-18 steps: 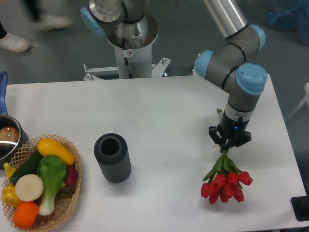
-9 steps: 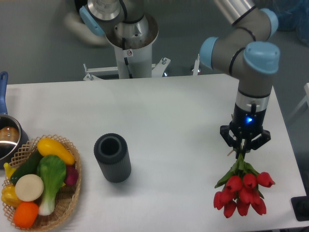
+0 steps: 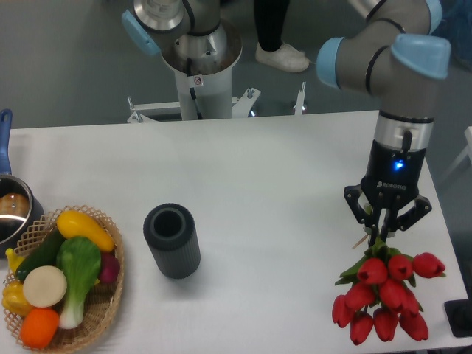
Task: Pick up the flowers from the table
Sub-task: 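Lift the grasped red tulip bouquet up off the table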
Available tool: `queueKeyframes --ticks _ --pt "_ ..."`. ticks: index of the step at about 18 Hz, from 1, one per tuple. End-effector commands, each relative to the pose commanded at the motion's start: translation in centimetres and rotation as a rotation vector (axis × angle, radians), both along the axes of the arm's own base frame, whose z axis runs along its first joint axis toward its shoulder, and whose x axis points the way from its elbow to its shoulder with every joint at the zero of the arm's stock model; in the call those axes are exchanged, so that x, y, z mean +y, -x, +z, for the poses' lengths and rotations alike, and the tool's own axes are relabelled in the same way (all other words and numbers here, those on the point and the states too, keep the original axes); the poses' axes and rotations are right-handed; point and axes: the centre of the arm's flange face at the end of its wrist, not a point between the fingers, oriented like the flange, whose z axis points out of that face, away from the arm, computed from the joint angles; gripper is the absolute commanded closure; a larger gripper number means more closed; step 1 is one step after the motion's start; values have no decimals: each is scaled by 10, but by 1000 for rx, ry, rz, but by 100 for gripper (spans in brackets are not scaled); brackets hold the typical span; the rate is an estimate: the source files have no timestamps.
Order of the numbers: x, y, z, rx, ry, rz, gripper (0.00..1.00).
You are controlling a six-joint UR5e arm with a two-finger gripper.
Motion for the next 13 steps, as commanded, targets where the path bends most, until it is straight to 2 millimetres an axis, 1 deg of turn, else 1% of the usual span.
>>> queueKeyframes --ticks 2,4,6,11,13 --pt "-6 4 2 -22 -33 8 89" --pt "-11 5 0 -36 -46 9 89" --pt "-17 5 5 -29 -50 17 89" --pt "-19 6 6 -27 -50 20 89" --pt "-24 7 11 -19 -53 27 89"
